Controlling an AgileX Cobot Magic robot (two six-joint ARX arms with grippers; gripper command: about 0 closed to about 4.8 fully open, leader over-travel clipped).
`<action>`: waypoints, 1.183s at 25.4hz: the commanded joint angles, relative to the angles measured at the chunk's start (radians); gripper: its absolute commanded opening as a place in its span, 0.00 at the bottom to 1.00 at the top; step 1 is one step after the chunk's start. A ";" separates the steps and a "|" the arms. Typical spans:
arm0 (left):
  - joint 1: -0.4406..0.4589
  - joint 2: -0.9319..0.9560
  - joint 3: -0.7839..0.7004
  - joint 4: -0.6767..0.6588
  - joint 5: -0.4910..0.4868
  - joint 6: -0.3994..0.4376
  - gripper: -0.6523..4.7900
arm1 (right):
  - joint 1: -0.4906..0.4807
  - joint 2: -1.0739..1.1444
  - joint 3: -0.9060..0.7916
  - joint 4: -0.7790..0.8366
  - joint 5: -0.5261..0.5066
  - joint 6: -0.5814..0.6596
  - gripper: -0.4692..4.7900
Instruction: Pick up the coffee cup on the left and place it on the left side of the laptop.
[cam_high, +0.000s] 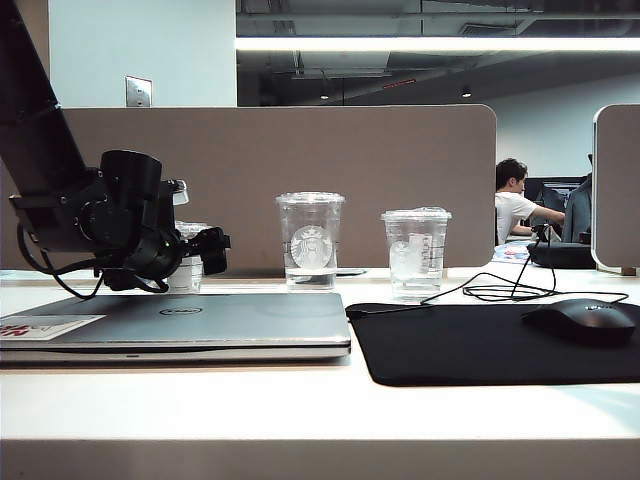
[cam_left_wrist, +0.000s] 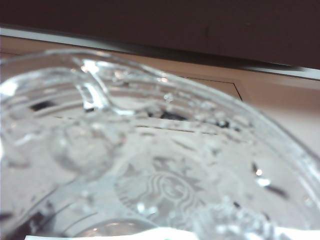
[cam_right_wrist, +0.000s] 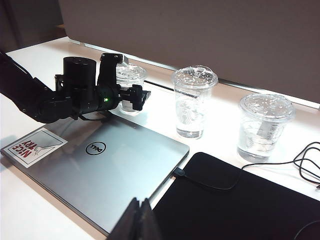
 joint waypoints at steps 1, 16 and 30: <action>-0.001 0.005 0.002 0.010 -0.001 0.001 1.00 | 0.000 -0.002 0.007 0.018 0.003 -0.001 0.08; -0.001 0.003 0.001 0.019 0.009 0.005 0.42 | 0.000 -0.002 0.007 0.018 0.003 -0.001 0.08; 0.000 -0.267 -0.006 -0.131 0.015 0.166 0.42 | 0.000 -0.002 0.007 0.017 0.003 -0.002 0.08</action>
